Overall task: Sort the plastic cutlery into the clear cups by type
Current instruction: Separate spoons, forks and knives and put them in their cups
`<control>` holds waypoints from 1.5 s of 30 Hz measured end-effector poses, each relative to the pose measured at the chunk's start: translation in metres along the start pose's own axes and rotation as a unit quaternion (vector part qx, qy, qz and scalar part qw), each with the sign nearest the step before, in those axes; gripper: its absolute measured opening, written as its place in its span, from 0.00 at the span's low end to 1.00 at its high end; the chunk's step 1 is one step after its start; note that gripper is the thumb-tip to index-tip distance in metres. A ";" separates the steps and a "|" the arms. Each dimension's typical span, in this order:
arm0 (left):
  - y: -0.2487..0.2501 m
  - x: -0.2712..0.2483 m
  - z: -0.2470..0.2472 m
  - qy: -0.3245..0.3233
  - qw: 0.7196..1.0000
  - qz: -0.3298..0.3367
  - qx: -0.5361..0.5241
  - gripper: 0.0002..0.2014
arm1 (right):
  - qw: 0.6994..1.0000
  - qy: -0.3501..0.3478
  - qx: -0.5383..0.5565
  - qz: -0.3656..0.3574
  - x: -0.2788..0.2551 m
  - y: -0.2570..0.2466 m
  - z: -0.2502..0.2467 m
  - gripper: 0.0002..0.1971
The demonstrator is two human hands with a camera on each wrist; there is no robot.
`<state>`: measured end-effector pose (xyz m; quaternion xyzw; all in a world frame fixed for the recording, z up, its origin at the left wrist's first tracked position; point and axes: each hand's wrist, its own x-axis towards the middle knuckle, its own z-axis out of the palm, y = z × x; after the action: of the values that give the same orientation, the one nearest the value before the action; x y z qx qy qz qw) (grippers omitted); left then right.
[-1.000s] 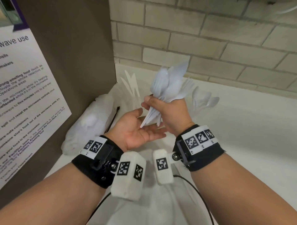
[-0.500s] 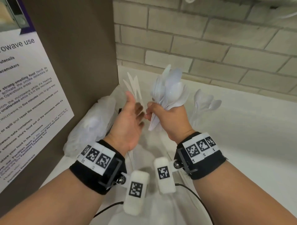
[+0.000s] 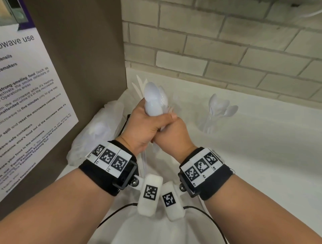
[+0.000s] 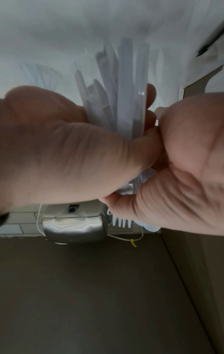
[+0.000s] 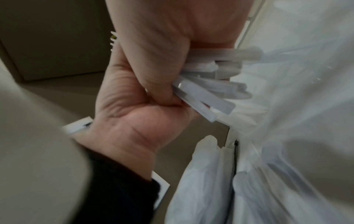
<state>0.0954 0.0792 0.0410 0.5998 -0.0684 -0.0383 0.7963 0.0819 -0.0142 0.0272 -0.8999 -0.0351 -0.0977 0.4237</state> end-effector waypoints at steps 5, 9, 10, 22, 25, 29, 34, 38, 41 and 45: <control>0.008 0.000 0.000 0.004 1.000 -0.015 -0.007 0.23 | 0.968 -0.100 0.215 0.087 -0.004 -0.005 -0.014 0.07; 0.013 0.000 -0.002 0.013 0.997 -0.034 -0.062 0.10 | 0.940 -0.242 0.217 0.106 -0.006 -0.002 -0.025 0.09; 0.013 0.000 -0.004 0.015 0.997 -0.038 -0.070 0.10 | 0.929 -0.271 0.224 0.120 -0.007 -0.001 -0.027 0.09; 0.014 -0.002 -0.007 -0.021 0.999 -0.034 0.025 0.01 | 0.929 -0.233 0.240 0.161 -0.011 -0.001 -0.023 0.04; 0.012 -0.001 -0.010 -0.028 0.999 -0.022 0.024 0.01 | 0.916 -0.251 0.264 0.169 -0.011 0.000 -0.023 0.04; 0.007 -0.001 -0.010 -0.037 0.999 -0.004 0.026 0.18 | 0.928 -0.199 0.262 0.176 -0.011 0.002 -0.018 0.15; -0.001 -0.007 -0.007 -0.106 0.991 -0.040 0.068 0.36 | 0.941 -0.141 0.274 0.138 -0.007 0.001 -0.009 0.03; 0.005 -0.009 0.001 -0.053 0.996 -0.032 0.068 0.12 | 0.956 -0.142 0.227 0.120 -0.013 0.005 -0.006 0.15; 0.005 -0.009 -0.003 -0.040 0.996 -0.037 0.072 0.08 | 0.964 -0.180 0.171 0.092 -0.012 0.008 -0.011 0.08; 0.002 -0.004 -0.015 0.039 0.998 -0.012 0.052 0.08 | 0.973 -0.169 0.121 0.097 0.003 0.014 -0.043 0.20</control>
<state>0.0934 0.0951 0.0390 0.6421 -0.0316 -0.0211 0.7657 0.0802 -0.0559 0.0438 -0.8444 -0.0300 0.1025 0.5250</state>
